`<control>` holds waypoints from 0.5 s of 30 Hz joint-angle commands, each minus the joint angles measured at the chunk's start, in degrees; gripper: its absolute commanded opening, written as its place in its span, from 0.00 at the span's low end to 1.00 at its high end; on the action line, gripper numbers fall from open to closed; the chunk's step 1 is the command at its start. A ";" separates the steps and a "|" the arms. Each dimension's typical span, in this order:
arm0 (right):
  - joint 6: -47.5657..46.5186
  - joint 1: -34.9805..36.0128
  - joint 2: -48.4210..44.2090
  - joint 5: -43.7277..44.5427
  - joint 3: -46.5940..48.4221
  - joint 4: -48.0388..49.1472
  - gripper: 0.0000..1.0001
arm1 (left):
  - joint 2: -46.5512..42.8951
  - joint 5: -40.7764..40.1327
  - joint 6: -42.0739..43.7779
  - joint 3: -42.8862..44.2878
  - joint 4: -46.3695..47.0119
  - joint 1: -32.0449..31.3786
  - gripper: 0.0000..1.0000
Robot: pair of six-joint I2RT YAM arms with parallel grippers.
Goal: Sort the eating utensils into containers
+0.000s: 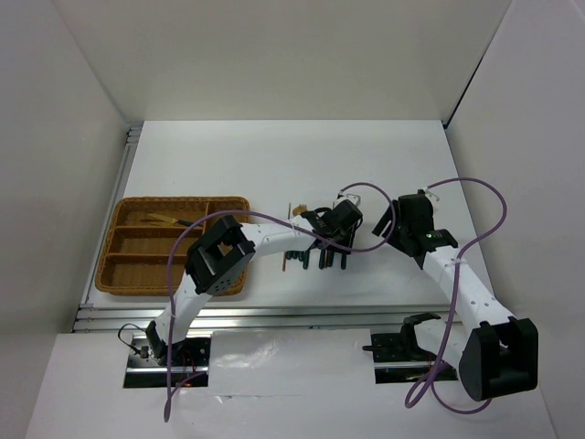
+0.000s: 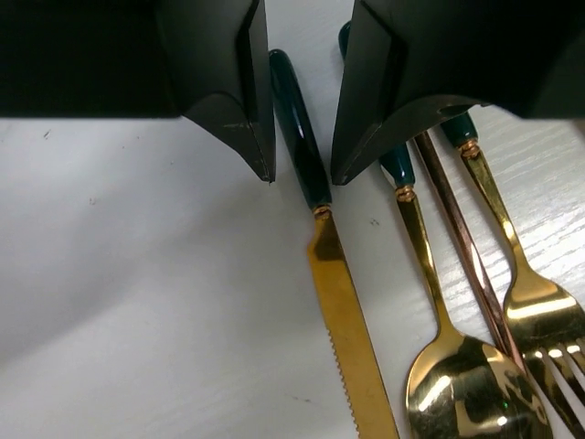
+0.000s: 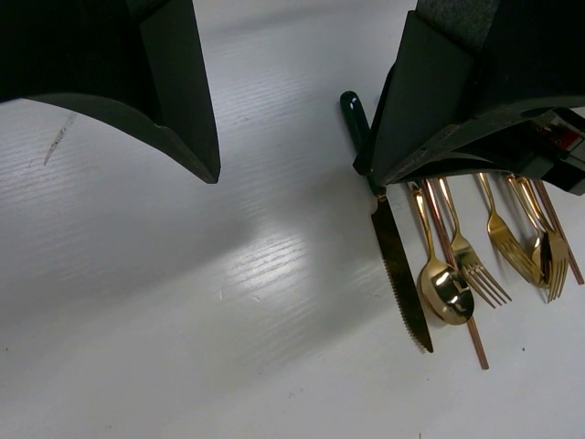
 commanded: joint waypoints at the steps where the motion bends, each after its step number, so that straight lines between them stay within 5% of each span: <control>1: -0.32 -0.43 -1.28 1.23 -0.16 0.13 0.75 | 2.37 -1.36 -0.67 2.40 -3.12 -0.28 0.44; 15: 0.21 -0.43 -1.28 1.23 -0.16 0.13 0.75 | 3.35 -5.22 -3.03 2.76 -6.38 -0.81 0.24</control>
